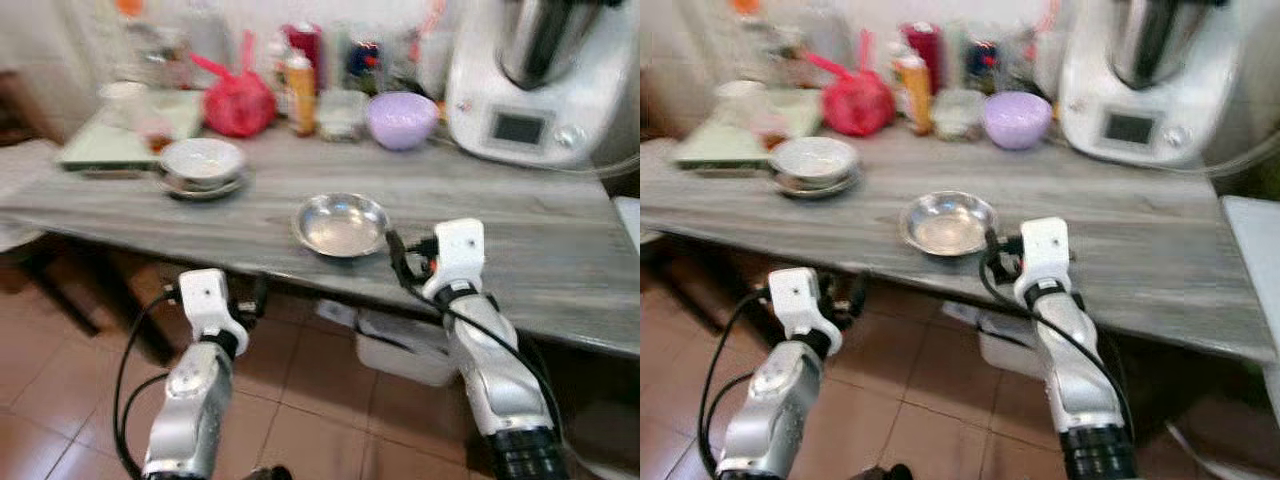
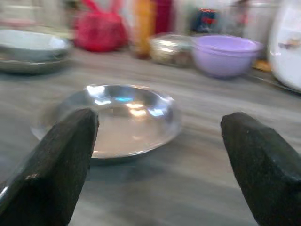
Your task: Setting the table
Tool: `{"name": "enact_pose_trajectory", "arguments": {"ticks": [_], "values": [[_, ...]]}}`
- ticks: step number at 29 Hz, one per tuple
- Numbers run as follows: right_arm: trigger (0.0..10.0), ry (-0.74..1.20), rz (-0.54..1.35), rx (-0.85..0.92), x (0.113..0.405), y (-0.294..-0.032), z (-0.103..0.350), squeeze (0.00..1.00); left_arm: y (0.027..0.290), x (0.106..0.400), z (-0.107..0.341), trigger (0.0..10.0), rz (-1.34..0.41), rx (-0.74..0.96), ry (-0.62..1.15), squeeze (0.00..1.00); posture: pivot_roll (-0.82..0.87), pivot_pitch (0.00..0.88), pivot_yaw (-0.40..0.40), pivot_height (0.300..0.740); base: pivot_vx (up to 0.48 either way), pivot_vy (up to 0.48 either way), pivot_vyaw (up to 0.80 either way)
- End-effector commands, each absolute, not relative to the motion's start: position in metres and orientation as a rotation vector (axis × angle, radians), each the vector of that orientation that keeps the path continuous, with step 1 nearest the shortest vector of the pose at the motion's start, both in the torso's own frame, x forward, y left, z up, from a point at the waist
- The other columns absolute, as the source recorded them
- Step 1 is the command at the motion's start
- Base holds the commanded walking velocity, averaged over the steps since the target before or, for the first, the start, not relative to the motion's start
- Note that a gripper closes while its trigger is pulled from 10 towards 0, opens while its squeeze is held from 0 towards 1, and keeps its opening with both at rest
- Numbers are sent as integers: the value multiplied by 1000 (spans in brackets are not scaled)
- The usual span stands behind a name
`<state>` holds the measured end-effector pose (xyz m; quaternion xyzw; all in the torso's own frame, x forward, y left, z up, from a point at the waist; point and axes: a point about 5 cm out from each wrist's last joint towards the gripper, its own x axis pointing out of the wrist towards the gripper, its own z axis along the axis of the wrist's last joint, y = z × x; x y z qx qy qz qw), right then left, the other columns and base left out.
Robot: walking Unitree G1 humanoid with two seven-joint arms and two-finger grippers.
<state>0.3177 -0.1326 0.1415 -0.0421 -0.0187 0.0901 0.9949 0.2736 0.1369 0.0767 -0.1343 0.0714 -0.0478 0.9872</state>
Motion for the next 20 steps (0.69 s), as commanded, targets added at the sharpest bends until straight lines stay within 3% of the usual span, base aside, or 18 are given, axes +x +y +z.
{"name": "enact_pose_trajectory", "arguments": {"ticks": [1, 20], "values": [[10000, -49, 171, -80, 317, -135, 144, 0, 138, 279, 83, 10000, -105, -253, 132, 0, -139, 26, 80, 740, -326, 0, 0], [10000, -64, 149, -85, 320, -138, 148, 0, 143, 280, 84, 10000, -99, -229, 137, 0, -134, 15, 82, 740, -317, 0, 0]]}}
